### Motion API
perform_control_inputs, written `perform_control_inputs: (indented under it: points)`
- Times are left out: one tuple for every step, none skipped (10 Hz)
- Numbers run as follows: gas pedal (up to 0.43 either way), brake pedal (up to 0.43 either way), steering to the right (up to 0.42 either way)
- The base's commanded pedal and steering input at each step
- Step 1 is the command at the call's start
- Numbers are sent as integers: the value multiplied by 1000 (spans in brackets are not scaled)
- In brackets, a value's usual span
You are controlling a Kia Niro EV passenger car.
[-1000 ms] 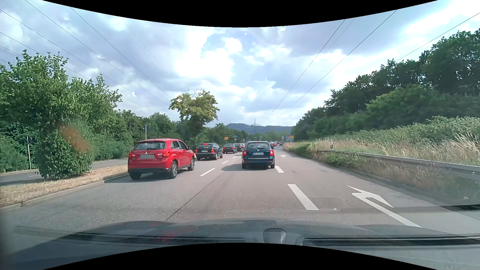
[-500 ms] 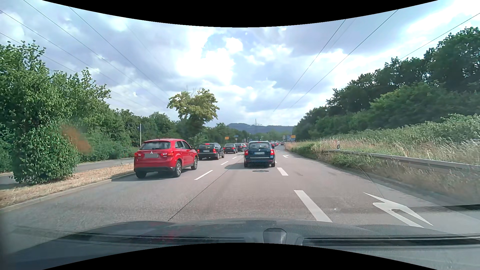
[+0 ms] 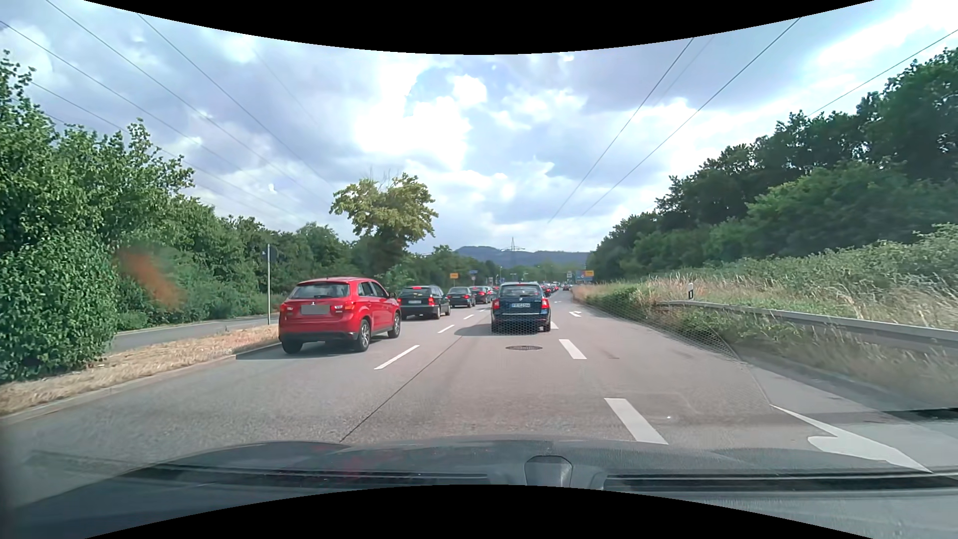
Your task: Follow the waypoints while adhering to traffic rules and regulations
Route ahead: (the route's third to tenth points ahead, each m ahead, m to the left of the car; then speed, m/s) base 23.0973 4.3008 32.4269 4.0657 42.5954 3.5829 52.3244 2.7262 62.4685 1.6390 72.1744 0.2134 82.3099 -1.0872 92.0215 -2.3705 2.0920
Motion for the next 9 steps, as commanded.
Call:
perform_control_inputs:
  points:
    - [0,0,-21]
    - [0,0,-21]
    - [0,0,-21]
    - [0,0,-21]
    - [0,0,-21]
    - [8,0,-20]
    - [28,0,-18]
    - [28,0,-18]
    - [28,0,-16]
